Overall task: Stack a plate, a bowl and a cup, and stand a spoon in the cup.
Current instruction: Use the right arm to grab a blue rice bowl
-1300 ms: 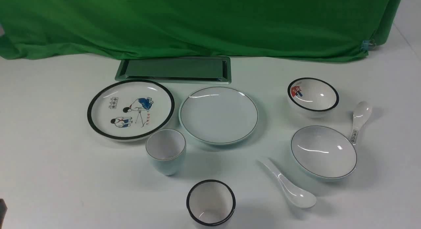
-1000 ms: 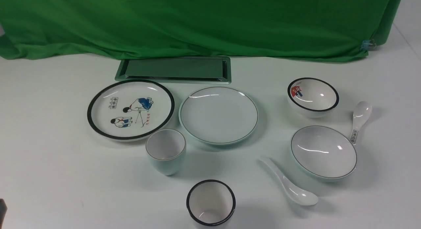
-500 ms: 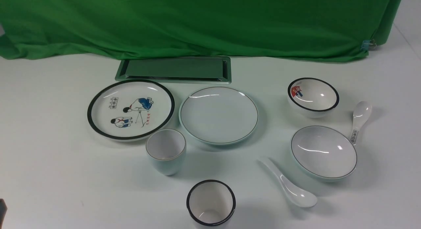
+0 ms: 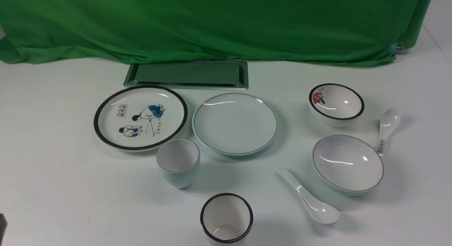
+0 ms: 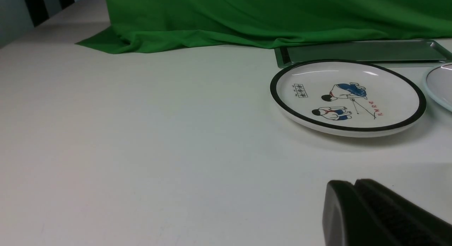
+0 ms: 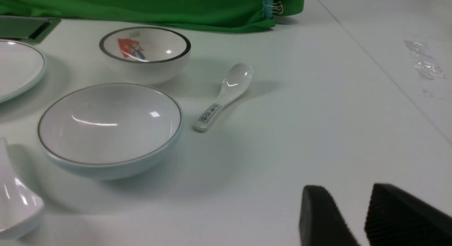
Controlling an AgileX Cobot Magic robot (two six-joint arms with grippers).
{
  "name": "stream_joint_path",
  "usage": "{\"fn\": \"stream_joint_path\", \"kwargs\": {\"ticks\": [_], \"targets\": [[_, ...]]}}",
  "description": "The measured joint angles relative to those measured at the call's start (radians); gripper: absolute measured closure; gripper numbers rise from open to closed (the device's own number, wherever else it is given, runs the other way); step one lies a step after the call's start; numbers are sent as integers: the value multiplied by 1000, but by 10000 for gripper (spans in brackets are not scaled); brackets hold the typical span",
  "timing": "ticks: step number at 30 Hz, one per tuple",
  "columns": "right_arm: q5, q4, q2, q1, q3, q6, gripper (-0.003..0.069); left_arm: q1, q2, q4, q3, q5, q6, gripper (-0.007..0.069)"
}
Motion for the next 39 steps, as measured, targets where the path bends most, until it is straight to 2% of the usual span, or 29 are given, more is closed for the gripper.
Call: {"fn": "stream_joint_path", "kwargs": {"ticks": [4, 7, 8, 9, 10, 11, 13, 16, 20, 26, 28, 31, 32, 33, 35, 37, 39], "targets": [[0, 0, 0, 0, 0, 2, 417, 0, 0, 10, 0, -9, 9, 653], [0, 12, 0, 0, 0, 110, 417, 0, 0, -99, 0, -48, -43, 653], [0, 55, 0, 0, 0, 226, 417, 0, 0, -267, 0, -62, -148, 653], [0, 60, 0, 0, 0, 268, 417, 0, 0, -292, 0, -65, -182, 653], [0, 127, 0, 0, 0, 415, 417, 0, 0, -481, 0, -70, -309, 653], [0, 174, 0, 0, 0, 576, 417, 0, 0, -613, 0, -72, -398, 653], [0, 229, 0, 0, 0, 830, 417, 0, 0, -818, 0, -74, -523, 653], [0, 245, 0, 0, 0, 960, 417, 0, 0, -857, 0, -83, -560, 653], [-1, 236, 0, 0, 0, 983, 417, 0, 0, -826, 0, -86, -573, 650], [-28, 240, 0, 1, 0, 826, 418, 0, 0, -779, -21, -86, -539, 638], [-62, 249, 0, 12, -10, 681, 430, 0, 0, -689, -112, -54, -440, 636], [-87, 250, 4, 35, -77, 473, 475, 0, 35, -544, -245, 31, -377, 634], [-87, 250, 6, 36, -84, 473, 481, 0, 42, -532, -265, 47, -372, 634], [-103, 250, 34, 48, -149, 339, 537, 0, 91, -442, -323, 102, -358, 635], [-112, 249, 83, 55, -221, 188, 601, 0, 200, -336, -419, 192, -323, 635], [-103, 249, 190, 60, -344, 16, 643, 0, 343, -248, -524, 310, -215, 635], [-53, 249, 294, 60, -457, -119, 649, 0, 474, -204, -624, 411, -92, 635]]}}
